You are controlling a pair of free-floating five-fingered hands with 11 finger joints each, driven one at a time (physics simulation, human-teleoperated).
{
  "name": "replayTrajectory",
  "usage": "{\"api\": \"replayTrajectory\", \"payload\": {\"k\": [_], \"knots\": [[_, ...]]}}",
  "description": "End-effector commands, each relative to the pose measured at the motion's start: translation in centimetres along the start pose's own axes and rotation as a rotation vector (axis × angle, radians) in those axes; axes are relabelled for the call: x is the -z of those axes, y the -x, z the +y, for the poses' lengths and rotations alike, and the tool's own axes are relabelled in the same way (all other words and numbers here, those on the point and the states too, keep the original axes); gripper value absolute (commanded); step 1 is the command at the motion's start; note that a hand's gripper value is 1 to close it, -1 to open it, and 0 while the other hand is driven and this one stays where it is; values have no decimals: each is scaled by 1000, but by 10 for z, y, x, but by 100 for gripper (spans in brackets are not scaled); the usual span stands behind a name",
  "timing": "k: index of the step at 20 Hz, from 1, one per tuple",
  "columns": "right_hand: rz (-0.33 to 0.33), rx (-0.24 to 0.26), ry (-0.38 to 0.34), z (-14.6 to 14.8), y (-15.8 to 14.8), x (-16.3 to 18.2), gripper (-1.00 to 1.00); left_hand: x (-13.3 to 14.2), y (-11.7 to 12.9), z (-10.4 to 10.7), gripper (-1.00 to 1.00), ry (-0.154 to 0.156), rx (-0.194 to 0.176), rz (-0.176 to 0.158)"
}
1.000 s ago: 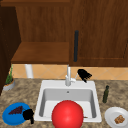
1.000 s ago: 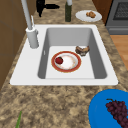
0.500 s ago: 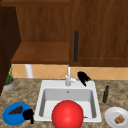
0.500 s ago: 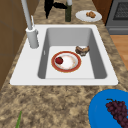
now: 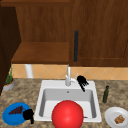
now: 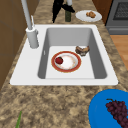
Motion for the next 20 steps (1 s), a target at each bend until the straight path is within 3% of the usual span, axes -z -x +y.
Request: {"api": "replayTrajectory", "payload": {"k": [1, 6, 11, 14, 20], "knots": [[-82, 97, 87, 14, -2, -6, -100, 0, 0, 0, 0, 0, 0, 0], [-128, 160, 127, 19, -11, -14, -100, 0, 0, 0, 0, 0, 0, 0], [-157, 158, 186, 37, -13, -24, -100, 0, 0, 0, 0, 0, 0, 0], [-156, 182, 220, 44, -22, -32, -100, 0, 0, 0, 0, 0, 0, 0], [-258, 218, 314, 64, -20, -44, -100, 0, 0, 0, 0, 0, 0, 0]]}}
